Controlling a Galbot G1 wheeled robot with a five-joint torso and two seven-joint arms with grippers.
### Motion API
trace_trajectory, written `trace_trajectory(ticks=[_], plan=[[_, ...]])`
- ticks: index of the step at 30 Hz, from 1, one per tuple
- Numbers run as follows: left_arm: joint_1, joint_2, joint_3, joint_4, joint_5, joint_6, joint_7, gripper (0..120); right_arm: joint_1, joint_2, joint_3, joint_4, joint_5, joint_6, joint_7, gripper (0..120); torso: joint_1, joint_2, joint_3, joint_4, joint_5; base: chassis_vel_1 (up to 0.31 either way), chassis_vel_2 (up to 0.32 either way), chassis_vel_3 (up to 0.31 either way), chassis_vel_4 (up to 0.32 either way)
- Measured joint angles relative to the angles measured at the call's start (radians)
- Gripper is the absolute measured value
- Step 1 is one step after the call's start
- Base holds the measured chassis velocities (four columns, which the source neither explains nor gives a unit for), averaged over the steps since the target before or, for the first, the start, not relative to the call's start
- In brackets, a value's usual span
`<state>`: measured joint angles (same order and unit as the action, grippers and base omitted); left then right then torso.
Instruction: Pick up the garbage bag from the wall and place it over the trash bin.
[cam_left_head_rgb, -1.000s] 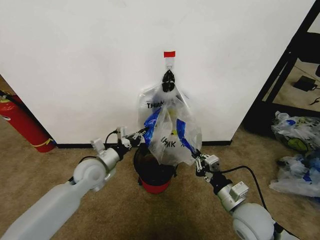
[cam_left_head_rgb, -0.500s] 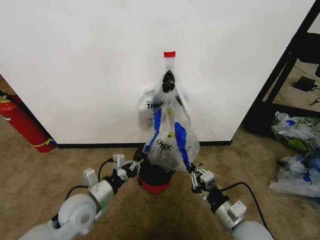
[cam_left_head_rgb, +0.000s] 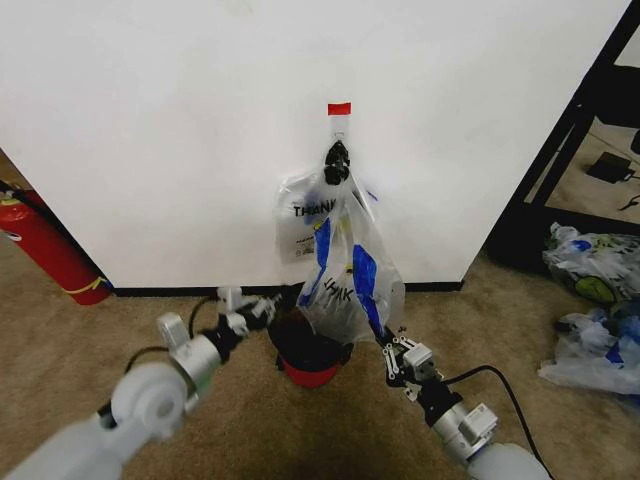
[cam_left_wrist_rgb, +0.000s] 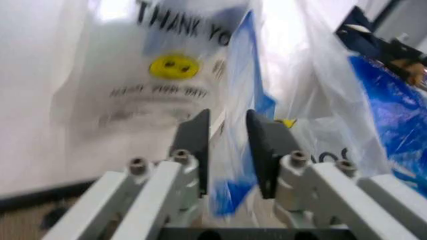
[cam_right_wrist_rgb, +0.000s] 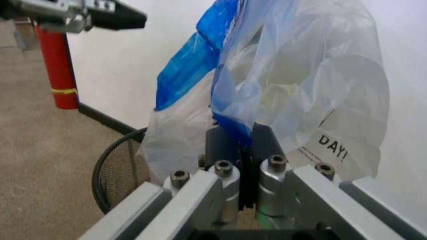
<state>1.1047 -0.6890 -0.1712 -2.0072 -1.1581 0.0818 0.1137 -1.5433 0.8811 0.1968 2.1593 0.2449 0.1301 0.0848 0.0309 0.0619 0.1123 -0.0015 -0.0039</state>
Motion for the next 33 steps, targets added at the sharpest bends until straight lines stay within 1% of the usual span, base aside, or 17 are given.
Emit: trace_trajectory(ticks=[2, 4, 5, 6, 8, 9, 10, 11, 12, 13, 16, 19, 21, 23, 26, 33], plan=[[-0.032, 0.009, 0.021, 0.016, 0.020, 0.001, 0.027, 34, 0.002, -0.001, 0.000, -0.001, 0.002, -0.002, 0.000, 0, 0.000, 0.000, 0.000, 0.0001, 0.0002, 0.000, 0.000, 0.000, 0.000], [-0.081, 0.010, 0.052, 0.035, 0.038, 0.003, 0.048, 45, 0.005, -0.001, 0.002, -0.003, 0.004, -0.004, 0.001, 0, 0.000, 0.000, 0.000, 0.0002, 0.0001, 0.000, 0.000, 0.000, 0.000], [-0.081, 0.010, 0.052, 0.035, 0.038, 0.003, 0.048, 45, 0.005, -0.001, 0.002, -0.003, 0.004, -0.004, 0.001, 0, 0.000, 0.000, 0.000, 0.0002, 0.0001, 0.000, 0.000, 0.000, 0.000], [-0.102, 0.007, 0.064, 0.048, 0.042, 0.004, 0.056, 48, 0.005, -0.001, 0.002, -0.004, 0.005, -0.004, 0.002, 0, 0.000, 0.000, 0.000, 0.0001, 0.0002, 0.000, 0.000, 0.000, 0.000], [-0.135, -0.001, 0.083, 0.070, 0.043, 0.011, 0.072, 55, 0.005, -0.001, 0.002, -0.004, 0.005, -0.007, 0.003, 0, 0.000, 0.000, 0.000, 0.0000, 0.0000, 0.000, 0.000, 0.000, 0.000], [-0.158, -0.008, 0.100, 0.083, 0.040, 0.019, 0.083, 62, 0.006, -0.001, 0.003, -0.004, 0.005, -0.008, 0.004, 0, 0.000, 0.000, 0.000, -0.0001, 0.0000, 0.000, 0.000, 0.000, 0.000], [-0.163, -0.009, 0.103, 0.085, 0.036, 0.021, 0.084, 64, 0.006, -0.001, 0.003, -0.005, 0.005, -0.008, 0.004, 0, 0.000, 0.000, 0.000, -0.0001, 0.0000, 0.000, 0.000, 0.000, 0.000], [-0.173, -0.013, 0.111, 0.086, 0.020, 0.028, 0.086, 68, 0.006, -0.002, 0.004, -0.006, 0.004, -0.009, 0.005, 0, 0.000, 0.000, 0.000, -0.0001, 0.0000, 0.000, 0.000, 0.000, 0.000], [-0.175, -0.015, 0.113, 0.081, 0.007, 0.033, 0.086, 72, 0.006, -0.003, 0.005, -0.008, 0.004, -0.009, 0.006, 0, 0.000, 0.000, 0.000, -0.0001, 0.0000, 0.000, 0.000, 0.000, 0.000], [-0.175, -0.015, 0.113, 0.081, 0.007, 0.033, 0.086, 72, 0.006, -0.003, 0.005, -0.008, 0.004, -0.009, 0.006, 0, 0.000, 0.000, 0.000, -0.0001, 0.0000, 0.000, 0.000, 0.000, 0.000], [-0.162, -0.012, 0.111, 0.039, -0.020, 0.050, 0.076, 86, 0.010, -0.006, 0.007, -0.014, 0.005, -0.010, 0.008, 0, 0.000, 0.000, 0.000, 0.0001, 0.0001, 0.000, 0.000, 0.000, 0.000], [-0.156, -0.008, 0.129, 0.008, -0.014, 0.072, 0.047, 97, 0.018, -0.007, 0.006, -0.018, 0.007, -0.013, 0.011, 0, 0.000, 0.000, 0.000, 0.0003, 0.0001, 0.000, 0.000, 0.000, 0.000], [-0.160, -0.009, 0.144, 0.002, -0.001, 0.079, 0.038, 98, 0.020, -0.007, 0.004, -0.018, 0.008, -0.014, 0.011, 0, 0.000, 0.000, 0.000, 0.0004, 0.0002, 0.000, 0.000, 0.000, 0.000], [-0.181, -0.017, 0.181, 0.004, 0.031, 0.087, 0.023, 99, 0.022, -0.007, 0.003, -0.018, 0.010, -0.015, 0.012, 0, 0.000, 0.000, 0.000, 0.0004, 0.0002, 0.000, 0.000, 0.000, 0.000], [-0.226, -0.045, 0.230, 0.046, 0.088, 0.096, 0.001, 98, 0.020, -0.004, 0.003, -0.010, 0.011, -0.017, 0.012, 0, 0.000, 0.000, 0.000, -0.0001, 0.0001, 0.000, 0.000, 0.000, 0.000], [-0.280, -0.074, 0.274, 0.103, 0.127, 0.105, -0.045, 98, 0.013, -0.005, 0.009, -0.004, 0.012, -0.017, 0.012, 0, 0.000, 0.000, 0.000, 0.0001, 0.0002, 0.000, 0.000, 0.000, 0.000]])
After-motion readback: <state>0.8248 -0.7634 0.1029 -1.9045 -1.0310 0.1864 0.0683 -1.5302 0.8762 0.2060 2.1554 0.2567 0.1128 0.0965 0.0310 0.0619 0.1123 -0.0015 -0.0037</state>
